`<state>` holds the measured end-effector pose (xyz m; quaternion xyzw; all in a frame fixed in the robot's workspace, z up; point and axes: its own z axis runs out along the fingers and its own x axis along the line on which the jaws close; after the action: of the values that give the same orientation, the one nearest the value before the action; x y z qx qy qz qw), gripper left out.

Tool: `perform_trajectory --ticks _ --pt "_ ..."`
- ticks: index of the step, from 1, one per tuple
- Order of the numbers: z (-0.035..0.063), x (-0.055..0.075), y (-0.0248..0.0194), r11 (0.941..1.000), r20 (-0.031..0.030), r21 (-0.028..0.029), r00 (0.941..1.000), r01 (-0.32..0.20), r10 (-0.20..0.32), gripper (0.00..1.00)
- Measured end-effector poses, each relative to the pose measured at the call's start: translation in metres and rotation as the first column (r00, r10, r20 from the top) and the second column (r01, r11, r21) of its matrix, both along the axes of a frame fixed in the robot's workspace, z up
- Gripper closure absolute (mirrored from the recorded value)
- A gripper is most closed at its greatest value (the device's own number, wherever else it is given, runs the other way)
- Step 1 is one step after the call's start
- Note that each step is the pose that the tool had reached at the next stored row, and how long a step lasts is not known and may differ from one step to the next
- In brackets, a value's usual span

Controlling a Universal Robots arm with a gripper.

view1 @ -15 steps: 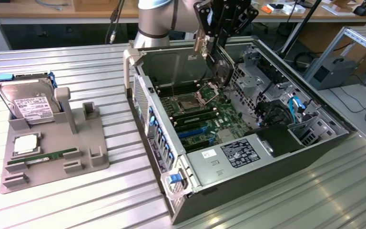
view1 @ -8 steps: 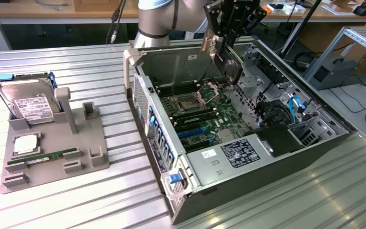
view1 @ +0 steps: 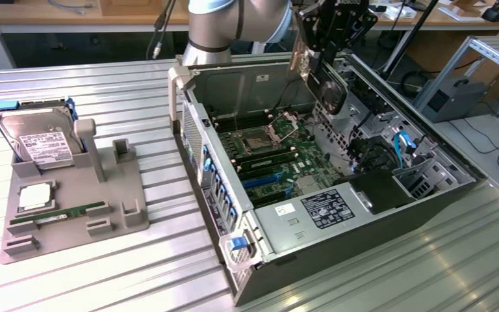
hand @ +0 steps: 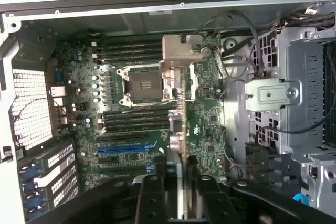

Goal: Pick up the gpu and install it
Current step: 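Pick up the gpu and move the gpu toward the slot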

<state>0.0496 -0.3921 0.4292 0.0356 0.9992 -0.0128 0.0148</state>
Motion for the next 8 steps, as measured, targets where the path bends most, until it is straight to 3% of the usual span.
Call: perform_trajectory --ticks 8 --pt "-0.0094 0.0026 -0.0005 1.0000 0.0000 -0.0021 1.0000 0.000 0.000 0.73"
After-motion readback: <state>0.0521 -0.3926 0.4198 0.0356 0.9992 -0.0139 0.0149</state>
